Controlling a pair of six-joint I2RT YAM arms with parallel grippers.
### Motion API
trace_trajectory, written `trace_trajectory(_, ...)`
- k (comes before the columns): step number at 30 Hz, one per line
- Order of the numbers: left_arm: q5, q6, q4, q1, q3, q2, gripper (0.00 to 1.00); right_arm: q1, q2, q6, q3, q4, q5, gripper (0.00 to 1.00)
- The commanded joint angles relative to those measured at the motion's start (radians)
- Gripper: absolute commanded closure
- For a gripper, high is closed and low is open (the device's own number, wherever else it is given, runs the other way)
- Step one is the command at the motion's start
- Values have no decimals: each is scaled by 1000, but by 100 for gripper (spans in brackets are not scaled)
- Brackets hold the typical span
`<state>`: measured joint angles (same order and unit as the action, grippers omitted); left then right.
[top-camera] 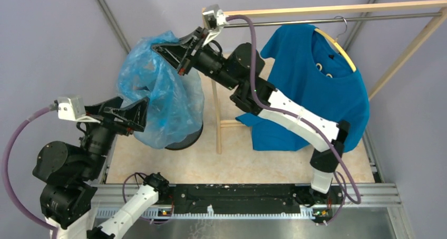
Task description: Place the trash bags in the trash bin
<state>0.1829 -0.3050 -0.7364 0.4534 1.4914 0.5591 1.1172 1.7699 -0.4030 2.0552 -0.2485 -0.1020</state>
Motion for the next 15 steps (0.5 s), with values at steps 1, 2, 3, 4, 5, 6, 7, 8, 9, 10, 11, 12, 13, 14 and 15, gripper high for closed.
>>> trace_trajectory(1,49,-18,15,1,-34,1,1,-35,148,34,195,44,5,100)
trace_trajectory(2,51,-11,27,0,-39,-2,1,-40,180,19,231,50,-7,100)
trace_trajectory(3,55,-5,37,1,-40,-1,1,-44,206,7,253,44,-16,100)
trace_trajectory(4,59,0,44,0,-38,6,1,-45,228,2,270,30,-25,100)
trace_trajectory(5,62,4,45,0,-35,18,1,-45,249,-1,284,17,-32,100)
trace_trajectory(6,59,7,45,1,-32,29,1,-45,270,-4,307,11,-40,100)
trace_trajectory(7,54,10,45,1,-34,38,1,-45,290,-7,341,5,-51,100)
trace_trajectory(8,49,10,44,1,-35,44,1,-45,309,-9,363,-1,-57,100)
trace_trajectory(9,43,8,42,0,-37,45,1,-45,325,-12,381,-17,-59,100)
trace_trajectory(10,42,10,42,1,-39,42,1,-45,338,-10,395,-32,-55,100)
trace_trajectory(11,44,18,44,1,-42,36,1,-45,351,-6,410,-42,-48,100)
trace_trajectory(12,54,28,41,0,-42,33,1,-46,364,-2,432,-45,-40,100)
trace_trajectory(13,70,40,36,0,-41,29,1,-46,378,5,453,-48,-33,100)
trace_trajectory(14,96,50,27,0,-39,24,1,-48,392,12,475,-52,-27,100)
trace_trajectory(15,116,58,20,1,-38,22,1,-49,406,16,496,-59,-20,100)
